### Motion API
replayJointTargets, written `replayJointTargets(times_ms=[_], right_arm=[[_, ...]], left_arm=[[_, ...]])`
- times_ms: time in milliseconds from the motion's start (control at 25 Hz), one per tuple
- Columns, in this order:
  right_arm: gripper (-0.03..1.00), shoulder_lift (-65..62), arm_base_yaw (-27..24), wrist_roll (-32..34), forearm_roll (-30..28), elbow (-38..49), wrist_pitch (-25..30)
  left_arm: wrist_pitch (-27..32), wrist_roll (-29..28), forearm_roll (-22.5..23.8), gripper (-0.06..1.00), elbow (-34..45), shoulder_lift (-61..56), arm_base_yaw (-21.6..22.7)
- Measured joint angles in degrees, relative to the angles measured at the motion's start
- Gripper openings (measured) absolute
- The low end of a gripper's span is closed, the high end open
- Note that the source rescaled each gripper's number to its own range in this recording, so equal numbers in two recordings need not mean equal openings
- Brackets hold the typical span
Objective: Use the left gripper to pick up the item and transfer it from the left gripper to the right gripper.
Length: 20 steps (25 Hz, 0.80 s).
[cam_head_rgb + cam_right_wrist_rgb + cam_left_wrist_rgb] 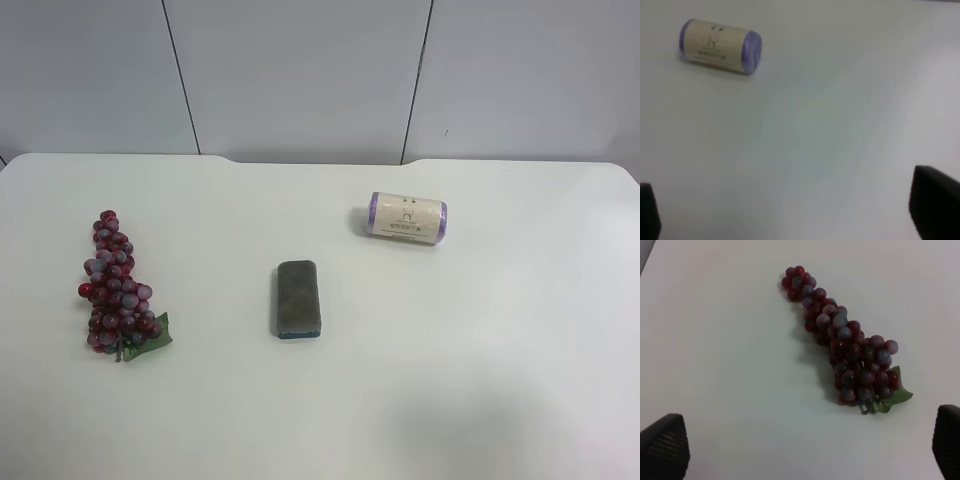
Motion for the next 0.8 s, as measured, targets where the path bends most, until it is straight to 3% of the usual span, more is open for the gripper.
replayJointTargets(times_ms=[800], right_arm=[[1.0,0.0,0.0,0.0,0.0,0.0,0.0]], left_arm=[[0.0,0.0,0.0,1.0,0.0,0.0,0.0]])
